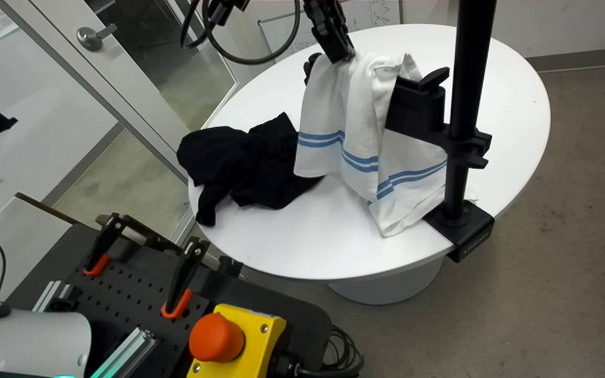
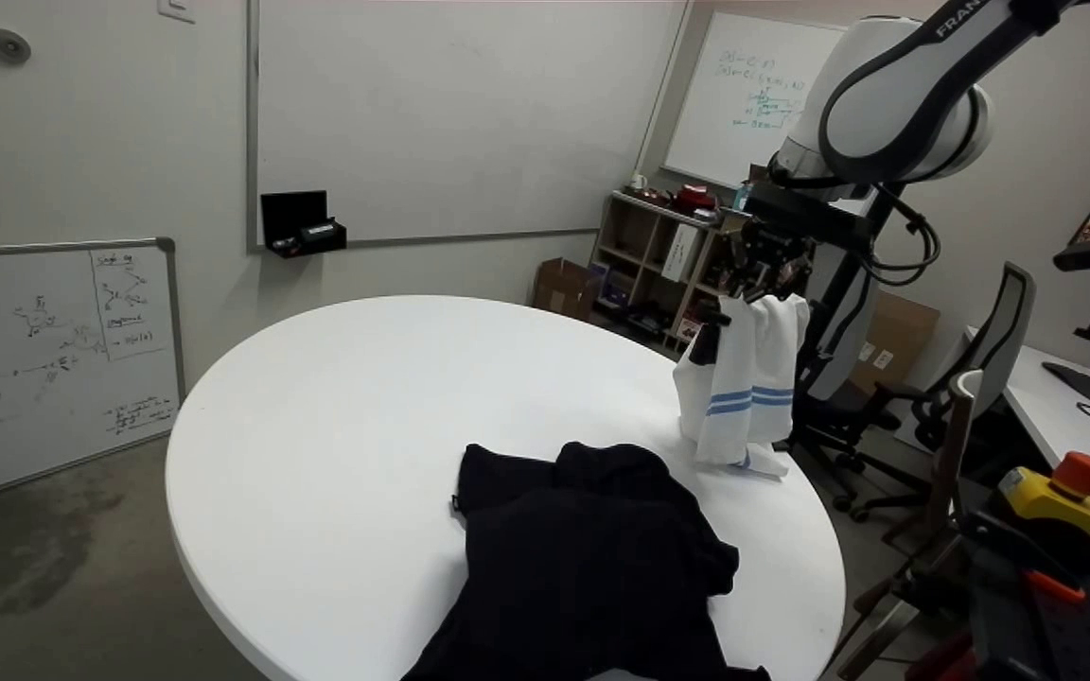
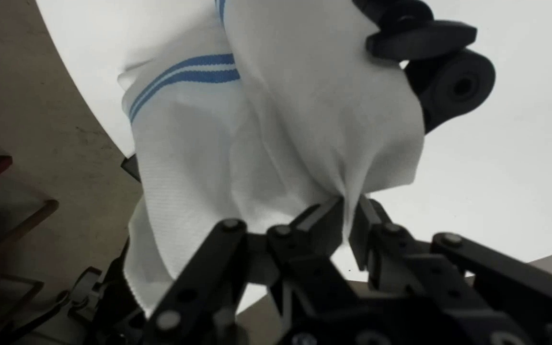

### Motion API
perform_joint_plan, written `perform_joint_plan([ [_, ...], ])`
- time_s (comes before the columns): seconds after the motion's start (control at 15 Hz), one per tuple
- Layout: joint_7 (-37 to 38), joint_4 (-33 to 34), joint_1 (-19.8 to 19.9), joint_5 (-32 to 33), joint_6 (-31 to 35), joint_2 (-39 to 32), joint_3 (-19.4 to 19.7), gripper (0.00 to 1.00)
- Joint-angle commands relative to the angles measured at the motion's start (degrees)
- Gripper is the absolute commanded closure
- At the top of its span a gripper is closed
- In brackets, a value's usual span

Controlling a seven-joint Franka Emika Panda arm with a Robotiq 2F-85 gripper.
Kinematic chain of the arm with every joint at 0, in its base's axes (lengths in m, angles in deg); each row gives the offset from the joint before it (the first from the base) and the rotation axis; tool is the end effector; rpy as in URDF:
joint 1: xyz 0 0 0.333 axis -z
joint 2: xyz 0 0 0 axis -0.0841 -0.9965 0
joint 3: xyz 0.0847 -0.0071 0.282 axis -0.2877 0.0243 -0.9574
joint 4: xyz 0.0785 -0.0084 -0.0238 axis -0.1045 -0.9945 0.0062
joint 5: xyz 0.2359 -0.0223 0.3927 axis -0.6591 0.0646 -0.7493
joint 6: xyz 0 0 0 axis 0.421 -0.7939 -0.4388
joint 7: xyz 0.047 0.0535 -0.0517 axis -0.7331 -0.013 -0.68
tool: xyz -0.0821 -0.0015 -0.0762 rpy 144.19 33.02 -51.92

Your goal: Put the white towel on the table

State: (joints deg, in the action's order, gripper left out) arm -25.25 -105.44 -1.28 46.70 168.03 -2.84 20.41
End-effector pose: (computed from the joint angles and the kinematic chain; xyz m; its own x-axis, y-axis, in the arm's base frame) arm 0.5285 -0.2558 0.1553 0.2831 -0.9254 0.2518 -0.9496 -0.3073 -0.0616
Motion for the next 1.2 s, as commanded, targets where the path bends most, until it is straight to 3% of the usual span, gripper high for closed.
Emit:
perform_joint_plan([
  [0.0,0.4,0.4,-0.9,-1.0,0.7,0.4,-0.1,1.00],
  [0.53,-1.8,-2.2,-0.6,-2.9,2.5,7.0,-3.3,0.99],
  [1.13,-11.7,-9.3,0.3,-11.3,9.1,24.7,-11.8,0.99],
])
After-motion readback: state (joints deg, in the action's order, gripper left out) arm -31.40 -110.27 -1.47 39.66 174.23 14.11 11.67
